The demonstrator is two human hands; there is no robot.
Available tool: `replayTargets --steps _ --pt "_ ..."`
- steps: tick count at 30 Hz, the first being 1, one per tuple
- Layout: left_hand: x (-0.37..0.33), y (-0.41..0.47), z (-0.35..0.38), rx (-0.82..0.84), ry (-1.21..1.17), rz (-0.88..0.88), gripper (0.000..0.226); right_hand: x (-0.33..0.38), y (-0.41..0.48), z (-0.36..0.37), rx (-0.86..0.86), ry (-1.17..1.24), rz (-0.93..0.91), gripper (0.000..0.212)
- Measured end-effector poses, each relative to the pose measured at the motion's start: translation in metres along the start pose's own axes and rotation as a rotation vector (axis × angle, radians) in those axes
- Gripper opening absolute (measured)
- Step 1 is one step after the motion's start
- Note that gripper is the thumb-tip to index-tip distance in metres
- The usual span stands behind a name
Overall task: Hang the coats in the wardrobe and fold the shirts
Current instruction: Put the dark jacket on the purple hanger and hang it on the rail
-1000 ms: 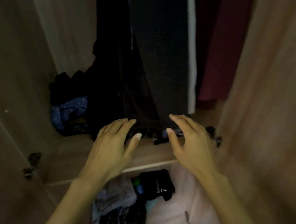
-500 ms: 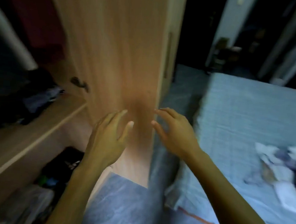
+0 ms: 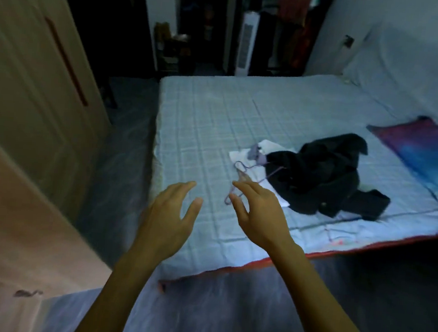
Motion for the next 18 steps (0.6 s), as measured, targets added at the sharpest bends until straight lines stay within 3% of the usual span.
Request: replayTargets --steps 11,18 --pt "-0.158 0.047 0.253 0.287 -0.054 0.117 0.053 -0.28 -0.024 -0.111 -0.09 -0.102 0.303 0.037" --pt "-0.192 0.081 0.347 0.391 -0.013 0.131 0.054 -0.379 -0.016 -0.132 -0.072 -0.083 0.448 0.036"
Point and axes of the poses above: each hand's wrist, its own y-axis towards the middle knuckle, its own z-axis out of the palm, x = y × z, the point moved 5 cm from there along y, towards the middle knuckle, and after that the axes turned 10 degrees about -x, right-handed, at the moved point
